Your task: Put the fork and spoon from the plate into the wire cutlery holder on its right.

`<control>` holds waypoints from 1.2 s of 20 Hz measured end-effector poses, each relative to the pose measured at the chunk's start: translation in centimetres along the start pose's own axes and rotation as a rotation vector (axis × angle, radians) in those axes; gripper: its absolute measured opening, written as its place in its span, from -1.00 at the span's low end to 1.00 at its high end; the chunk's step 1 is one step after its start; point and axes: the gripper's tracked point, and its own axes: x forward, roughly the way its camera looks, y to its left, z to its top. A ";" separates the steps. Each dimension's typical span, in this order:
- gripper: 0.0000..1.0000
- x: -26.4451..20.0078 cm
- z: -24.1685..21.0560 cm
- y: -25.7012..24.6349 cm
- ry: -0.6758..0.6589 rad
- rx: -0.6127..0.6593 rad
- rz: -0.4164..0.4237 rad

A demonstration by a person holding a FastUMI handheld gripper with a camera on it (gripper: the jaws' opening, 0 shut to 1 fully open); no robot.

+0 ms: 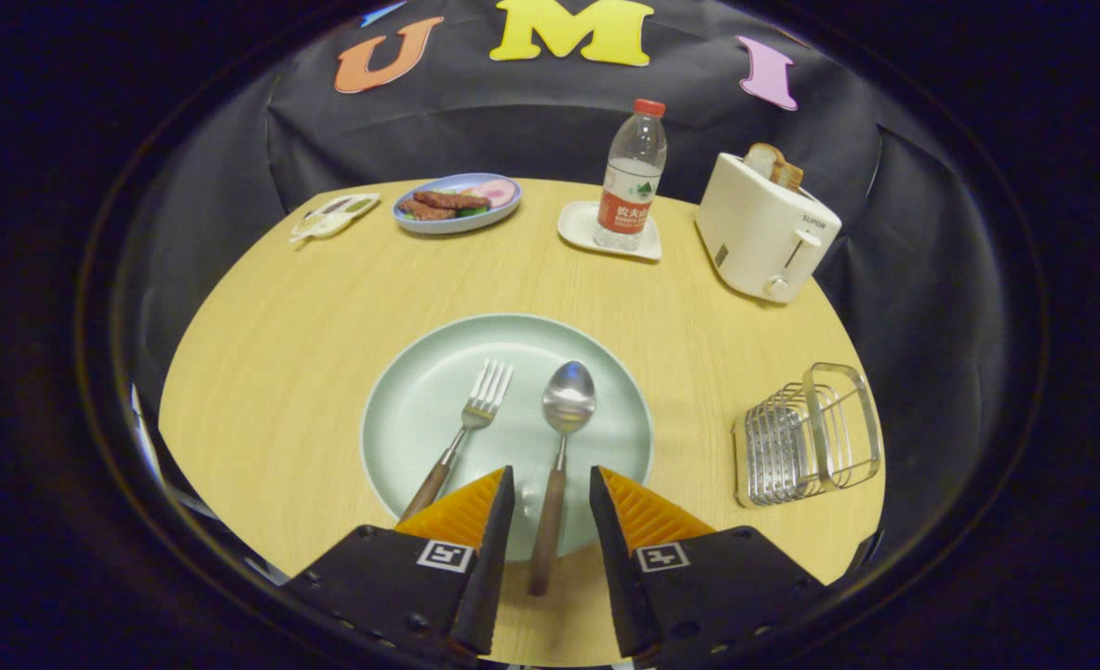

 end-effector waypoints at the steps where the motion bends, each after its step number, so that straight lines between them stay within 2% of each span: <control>1: -0.10 0.3 -0.5 0.1 0.023 0.007 -0.009; 4: -0.33 1.6 -1.3 0.3 0.070 0.027 -0.005; 6: -0.68 2.0 -1.5 0.0 0.082 0.036 -0.029; 8: -0.74 2.1 -1.6 -0.4 0.101 0.055 -0.033; 9: -0.87 2.0 -1.6 -0.5 0.116 0.062 -0.030; 10: -0.88 2.1 -1.6 -0.5 0.116 0.069 -0.016; 11: -0.99 1.5 -1.3 -0.6 0.129 0.072 -0.004; 14: -0.99 0.1 0.0 -1.2 0.141 0.089 0.029; 18: -0.99 -4.6 2.3 -2.5 0.190 0.112 0.104; 22: -0.99 -10.1 5.2 -7.0 0.202 0.095 0.122; 24: -0.99 -11.8 6.0 -9.9 0.203 0.105 0.105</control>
